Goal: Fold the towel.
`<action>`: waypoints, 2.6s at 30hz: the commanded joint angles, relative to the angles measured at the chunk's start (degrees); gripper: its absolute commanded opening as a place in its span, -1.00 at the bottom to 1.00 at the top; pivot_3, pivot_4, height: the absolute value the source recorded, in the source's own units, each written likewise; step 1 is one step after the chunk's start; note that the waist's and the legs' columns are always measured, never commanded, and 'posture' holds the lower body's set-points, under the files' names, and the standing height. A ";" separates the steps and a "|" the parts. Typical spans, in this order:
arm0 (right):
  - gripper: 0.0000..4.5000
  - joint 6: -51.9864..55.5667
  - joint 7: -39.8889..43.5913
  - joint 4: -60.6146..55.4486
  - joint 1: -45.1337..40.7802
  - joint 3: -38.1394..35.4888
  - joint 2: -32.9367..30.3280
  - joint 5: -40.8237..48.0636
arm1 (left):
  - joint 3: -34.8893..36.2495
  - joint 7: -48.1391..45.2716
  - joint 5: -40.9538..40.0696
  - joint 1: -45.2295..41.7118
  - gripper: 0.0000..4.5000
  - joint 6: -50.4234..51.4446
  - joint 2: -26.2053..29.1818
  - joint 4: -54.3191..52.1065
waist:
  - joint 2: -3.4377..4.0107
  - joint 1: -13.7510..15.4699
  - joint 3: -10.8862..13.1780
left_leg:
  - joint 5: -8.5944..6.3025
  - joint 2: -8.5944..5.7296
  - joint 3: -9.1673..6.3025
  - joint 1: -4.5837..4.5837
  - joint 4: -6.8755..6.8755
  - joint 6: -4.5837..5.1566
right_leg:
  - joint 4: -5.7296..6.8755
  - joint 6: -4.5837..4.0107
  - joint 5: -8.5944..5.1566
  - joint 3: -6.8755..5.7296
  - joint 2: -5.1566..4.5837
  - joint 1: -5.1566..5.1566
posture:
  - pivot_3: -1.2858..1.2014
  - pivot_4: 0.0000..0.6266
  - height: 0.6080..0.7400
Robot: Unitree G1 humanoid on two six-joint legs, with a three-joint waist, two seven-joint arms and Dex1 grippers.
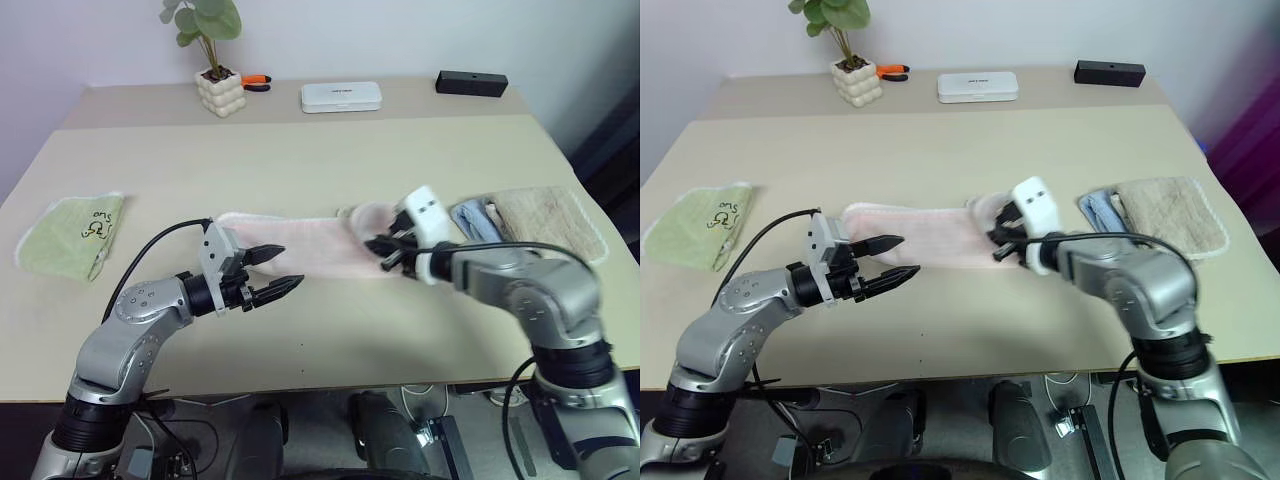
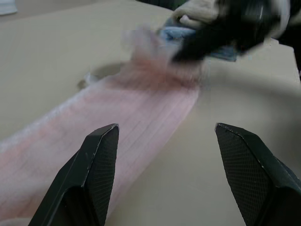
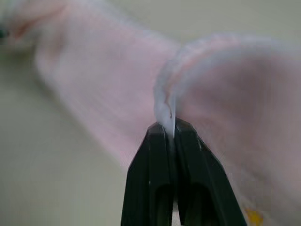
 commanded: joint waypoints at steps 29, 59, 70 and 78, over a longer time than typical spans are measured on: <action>-0.57 -24.80 15.54 11.88 -0.14 -1.32 3.10 -16.41 | 2.16 7.43 -4.61 6.39 0.47 4.27 -3.28 -5.34 | -0.02 -0.32 0.01 | 0.00 0.01 -0.01 0.08 -0.05 0.00 | 0.01 -0.01 0.00 0.00 0.02 0.01 | 0.03 -0.52 0.96; 0.97 -32.57 25.70 4.19 -1.34 -0.29 3.16 -19.51 | 20.65 59.37 -42.54 11.77 1.00 19.09 -22.61 -3.76 | -0.10 0.60 -0.04 | 0.00 -0.04 -0.12 0.18 0.05 -0.01 | 0.00 -0.03 0.00 -0.08 -0.07 0.20 | 0.03 -0.52 0.96; 0.97 -33.73 24.69 2.95 0.28 0.22 3.36 -21.04 | 23.09 67.26 -40.00 -2.61 1.00 13.98 -22.86 11.64 | -0.12 1.31 -0.07 | 0.04 -0.06 -0.12 0.23 0.05 -0.07 | -0.02 -0.03 0.01 -0.10 -0.03 0.25 | 0.03 -0.52 0.96; 0.97 -33.37 23.63 0.85 2.19 0.60 3.66 -21.64 | 23.10 64.43 -37.06 -6.63 1.00 12.07 -20.76 17.53 | -0.12 1.11 -0.07 | 0.04 -0.05 -0.13 0.25 0.02 -0.08 | -0.01 -0.04 0.01 -0.10 0.00 0.25 | 0.03 -0.52 0.96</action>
